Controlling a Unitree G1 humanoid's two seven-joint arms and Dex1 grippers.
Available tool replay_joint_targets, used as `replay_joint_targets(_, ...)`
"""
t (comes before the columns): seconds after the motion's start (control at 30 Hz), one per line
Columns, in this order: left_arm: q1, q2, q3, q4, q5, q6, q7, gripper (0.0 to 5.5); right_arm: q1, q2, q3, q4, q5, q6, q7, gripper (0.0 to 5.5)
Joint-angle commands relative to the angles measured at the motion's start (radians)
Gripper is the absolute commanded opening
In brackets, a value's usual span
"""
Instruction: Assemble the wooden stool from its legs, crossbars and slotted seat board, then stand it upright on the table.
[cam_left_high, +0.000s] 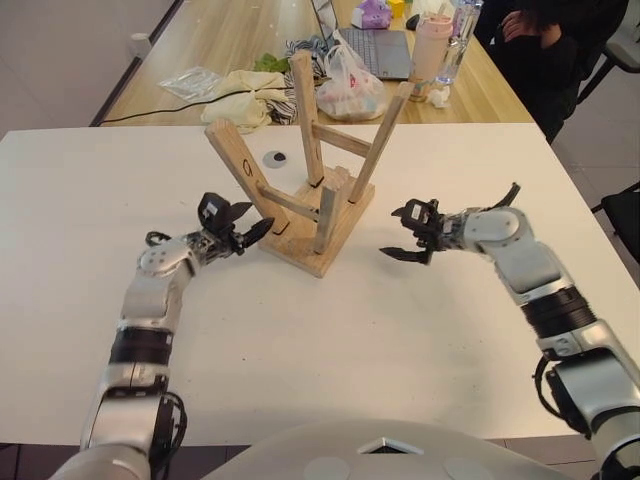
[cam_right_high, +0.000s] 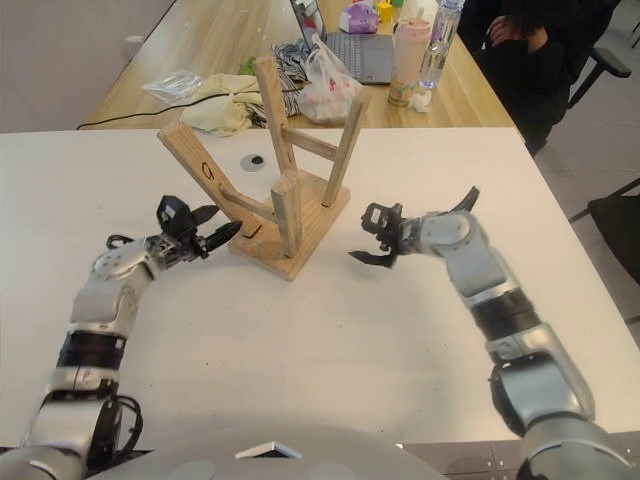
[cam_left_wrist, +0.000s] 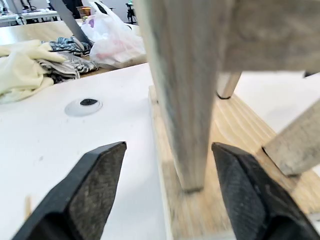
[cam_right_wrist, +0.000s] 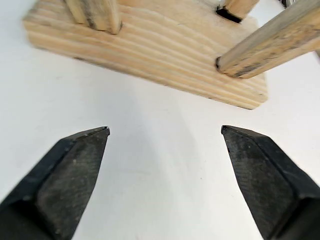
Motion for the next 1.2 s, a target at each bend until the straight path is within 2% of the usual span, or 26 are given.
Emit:
replay_joint_targets(0.03,0.137,0.030,0.072,-0.168,-0.018,0.077,0.062,3.12,-0.002,0.115,-0.047,0.063,-0.033,-0.058,-0.172,3.77)
replay_joint_targets(0.17,0.243,0.046,0.066,-0.394,-0.106,0.200,0.022,2.50,0.011,0.152,-0.075,0.098,-0.035,-0.061,-0.235,3.10)
replay_joint_targets(0.27,0.252,0.023,-0.031,-0.500,-0.130,0.304,0.031,2.22,0.026,0.139,-0.057,0.121,-0.078,-0.072,-0.234,2.65)
replay_joint_targets(0.43,0.118,-0.142,-0.221,-0.367,0.002,0.263,0.143,2.22,-0.002,0.118,-0.087,0.222,-0.117,-0.082,-0.263,2.65)
replay_joint_targets(0.63,0.007,-0.247,-0.271,-0.228,0.087,0.201,0.215,2.75,-0.016,0.117,-0.121,0.266,-0.116,-0.098,-0.268,2.63)
replay_joint_targets(0.73,-0.014,-0.296,-0.284,-0.141,0.099,0.149,0.211,2.29,-0.024,0.125,-0.127,0.277,-0.121,-0.114,-0.273,2.63)
replay_joint_targets(0.93,0.029,-0.254,-0.303,-0.098,0.120,0.148,0.161,1.70,-0.079,0.099,-0.223,0.343,-0.064,-0.177,-0.291,2.63)
replay_joint_targets(1.13,0.099,-0.193,-0.266,-0.107,-0.049,0.105,-0.122,1.44,-0.108,0.009,-0.259,0.348,0.049,-0.183,0.013,2.63)
replay_joint_targets(1.2,0.117,-0.129,-0.236,-0.120,-0.126,0.171,-0.237,1.44,-0.062,-0.053,-0.239,0.251,0.116,-0.128,0.215,2.63)
